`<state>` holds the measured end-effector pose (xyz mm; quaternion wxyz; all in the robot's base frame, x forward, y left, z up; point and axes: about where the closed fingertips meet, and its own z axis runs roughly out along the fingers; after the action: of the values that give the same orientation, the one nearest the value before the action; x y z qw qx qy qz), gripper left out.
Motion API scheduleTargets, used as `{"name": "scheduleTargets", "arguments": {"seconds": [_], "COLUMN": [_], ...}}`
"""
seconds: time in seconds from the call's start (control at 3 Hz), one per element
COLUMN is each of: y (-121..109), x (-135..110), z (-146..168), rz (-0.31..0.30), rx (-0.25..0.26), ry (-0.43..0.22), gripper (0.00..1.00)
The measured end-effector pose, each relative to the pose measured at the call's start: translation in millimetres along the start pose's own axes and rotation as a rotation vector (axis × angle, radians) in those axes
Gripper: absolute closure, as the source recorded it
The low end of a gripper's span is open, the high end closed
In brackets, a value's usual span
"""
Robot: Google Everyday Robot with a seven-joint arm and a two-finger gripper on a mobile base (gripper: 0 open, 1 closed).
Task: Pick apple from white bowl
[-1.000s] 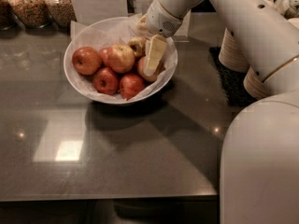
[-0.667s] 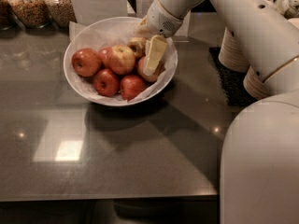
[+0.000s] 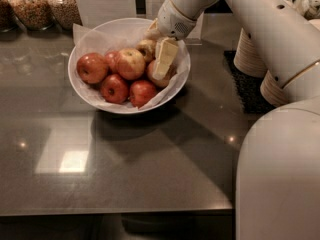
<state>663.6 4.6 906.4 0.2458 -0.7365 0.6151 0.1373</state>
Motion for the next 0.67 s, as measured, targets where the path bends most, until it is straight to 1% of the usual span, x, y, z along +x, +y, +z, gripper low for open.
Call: {"name": "scheduleTargets", "arguments": {"seconds": [0.33, 0.67], "y": [-0.1, -13.9], "x": [0.0, -3.4], "z": [-0.1, -8.4], "rz": [0.000, -0.033], "rx": [0.001, 0.053], "ry": [0.000, -0.018], "gripper": [0.89, 1.00]}}
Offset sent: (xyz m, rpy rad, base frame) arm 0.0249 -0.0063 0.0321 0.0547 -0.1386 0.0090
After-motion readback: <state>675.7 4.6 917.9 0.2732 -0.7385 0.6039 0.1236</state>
